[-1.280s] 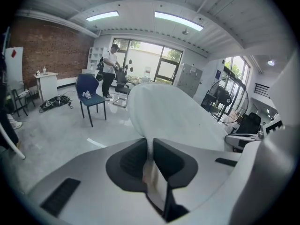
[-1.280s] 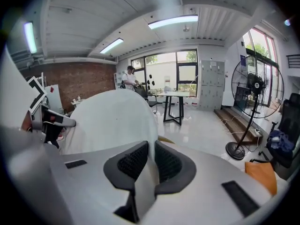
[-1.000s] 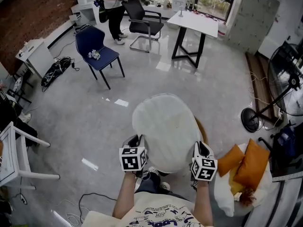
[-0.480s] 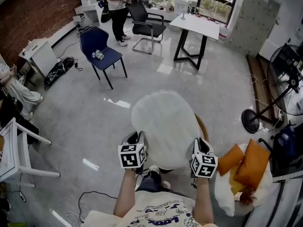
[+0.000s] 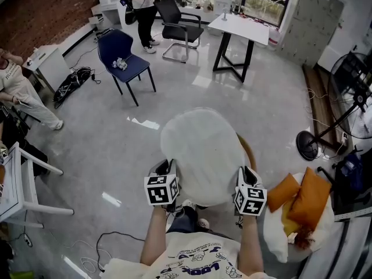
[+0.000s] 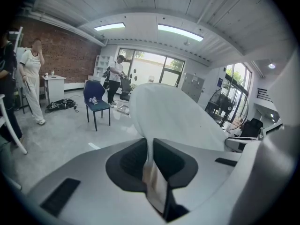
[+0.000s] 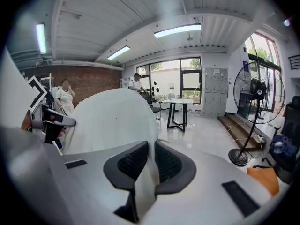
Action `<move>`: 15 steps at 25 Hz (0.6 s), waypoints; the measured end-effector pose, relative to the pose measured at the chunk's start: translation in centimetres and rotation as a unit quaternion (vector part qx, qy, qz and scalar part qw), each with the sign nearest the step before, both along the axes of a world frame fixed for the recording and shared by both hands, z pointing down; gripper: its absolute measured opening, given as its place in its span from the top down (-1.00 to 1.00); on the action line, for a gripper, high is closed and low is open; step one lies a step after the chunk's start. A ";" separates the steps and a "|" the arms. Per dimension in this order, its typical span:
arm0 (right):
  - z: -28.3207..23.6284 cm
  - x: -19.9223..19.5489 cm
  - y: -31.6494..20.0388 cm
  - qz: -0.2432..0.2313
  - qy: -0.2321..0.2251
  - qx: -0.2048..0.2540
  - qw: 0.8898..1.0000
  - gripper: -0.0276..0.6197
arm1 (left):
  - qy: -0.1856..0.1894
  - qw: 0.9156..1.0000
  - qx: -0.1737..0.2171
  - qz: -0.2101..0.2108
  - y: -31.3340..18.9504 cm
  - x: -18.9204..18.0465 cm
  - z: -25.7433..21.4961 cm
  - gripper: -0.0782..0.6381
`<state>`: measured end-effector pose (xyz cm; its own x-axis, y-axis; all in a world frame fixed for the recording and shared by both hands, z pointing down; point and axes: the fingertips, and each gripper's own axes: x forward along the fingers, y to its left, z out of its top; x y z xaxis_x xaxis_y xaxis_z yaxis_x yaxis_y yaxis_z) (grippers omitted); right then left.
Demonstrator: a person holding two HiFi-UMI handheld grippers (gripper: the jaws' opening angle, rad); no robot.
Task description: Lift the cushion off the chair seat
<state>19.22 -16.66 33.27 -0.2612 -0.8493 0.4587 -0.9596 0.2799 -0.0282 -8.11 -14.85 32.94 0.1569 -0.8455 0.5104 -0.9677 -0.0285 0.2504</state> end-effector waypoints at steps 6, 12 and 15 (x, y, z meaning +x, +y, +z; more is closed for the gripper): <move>0.3 0.7 -0.1 0.000 0.001 0.001 1.000 0.72 | 0.000 1.000 -0.001 0.000 0.0 0.7 0.4 0.63; 0.2 0.8 -0.9 0.000 0.003 0.001 1.000 0.72 | -0.004 1.000 -0.003 0.000 -0.8 0.7 0.3 0.63; 0.0 1.0 -0.7 0.000 0.004 0.000 1.000 0.72 | -0.004 1.000 -0.004 0.001 -0.7 1.0 0.2 0.63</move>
<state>20.24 -17.36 33.29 -0.2572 -0.8498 0.4601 -0.9600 0.2793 -0.0208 -7.12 -15.50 33.10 0.1540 -0.8411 0.5186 -0.9698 -0.0282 0.2423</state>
